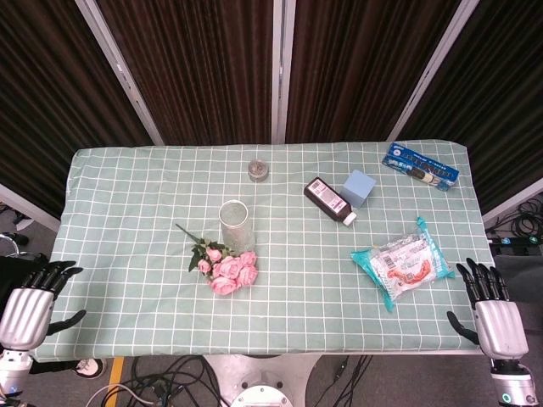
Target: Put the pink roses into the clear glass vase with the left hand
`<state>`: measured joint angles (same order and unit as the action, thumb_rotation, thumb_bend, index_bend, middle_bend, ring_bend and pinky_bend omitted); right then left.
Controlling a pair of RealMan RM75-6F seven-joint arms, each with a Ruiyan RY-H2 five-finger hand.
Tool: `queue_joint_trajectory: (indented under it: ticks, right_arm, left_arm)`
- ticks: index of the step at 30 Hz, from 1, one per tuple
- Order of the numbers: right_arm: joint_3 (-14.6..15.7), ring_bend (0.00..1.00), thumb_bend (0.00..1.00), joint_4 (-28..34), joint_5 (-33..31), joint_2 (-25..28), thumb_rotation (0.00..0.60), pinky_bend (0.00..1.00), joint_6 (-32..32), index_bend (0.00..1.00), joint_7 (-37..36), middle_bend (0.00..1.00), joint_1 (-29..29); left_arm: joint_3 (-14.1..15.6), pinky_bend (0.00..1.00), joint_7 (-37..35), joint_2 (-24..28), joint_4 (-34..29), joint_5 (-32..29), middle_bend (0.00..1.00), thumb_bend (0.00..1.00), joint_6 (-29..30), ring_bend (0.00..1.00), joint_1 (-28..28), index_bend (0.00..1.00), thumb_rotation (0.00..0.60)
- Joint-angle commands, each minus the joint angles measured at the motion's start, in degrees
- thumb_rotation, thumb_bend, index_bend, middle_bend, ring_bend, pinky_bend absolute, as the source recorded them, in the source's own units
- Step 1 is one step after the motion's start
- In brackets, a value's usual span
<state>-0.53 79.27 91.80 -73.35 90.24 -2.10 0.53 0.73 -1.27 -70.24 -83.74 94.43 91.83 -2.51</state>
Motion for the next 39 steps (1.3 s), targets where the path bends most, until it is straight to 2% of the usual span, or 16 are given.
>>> queue_joint_trajectory:
  ticks: [1, 12, 19, 28, 33, 39]
  right_arm:
    - [0.0, 0.00, 0.17, -0.1, 0.0, 0.0, 0.600, 0.00, 0.0, 0.03, -0.2, 0.01, 0.0]
    - [0.0, 0.00, 0.17, 0.7, 0.3, 0.7, 0.600, 0.00, 0.7, 0.03, -0.1, 0.01, -0.3]
    - [0.0, 0.00, 0.17, 2.2, 0.2, 1.7, 0.600, 0.00, -0.7, 0.02, 1.8, 0.01, 0.4]
    - [-0.2, 0.00, 0.17, 8.7, 1.0, 4.2, 0.600, 0.00, -0.1, 0.02, 6.0, 0.01, 0.5]
    - [0.0, 0.00, 0.17, 9.9, 1.0, 5.2, 0.600, 0.00, 0.4, 0.01, 5.8, 0.01, 0.0]
    - [0.3, 0.00, 0.17, 10.0, 1.2, 5.6, 0.600, 0.00, 1.3, 0.01, 4.9, 0.01, -0.7]
  left_arm:
    - [0.0, 0.26, 0.1, 0.0, -0.1, 0.1, 0.20, 0.10, 0.1, 0.18, 0.0, 0.25, 0.600]
    - [0.1, 0.26, 0.9, 1.2, -2.2, 1.6, 0.20, 0.10, 0.6, 0.18, -0.4, 0.25, 0.600]
    - [0.0, 0.26, 1.1, 2.1, -3.1, 4.0, 0.20, 0.10, -2.4, 0.18, -3.6, 0.24, 0.600]
    - [-1.5, 0.25, 7.3, 1.8, -8.3, 6.8, 0.18, 0.10, -10.5, 0.18, -10.8, 0.20, 0.600]
    - [-2.8, 0.25, 6.1, 1.0, -11.2, 5.1, 0.16, 0.10, -17.5, 0.16, -15.7, 0.19, 0.600]
    - [-4.2, 0.24, 8.0, 0.5, -13.5, 1.1, 0.12, 0.10, -26.0, 0.11, -20.8, 0.15, 0.600]
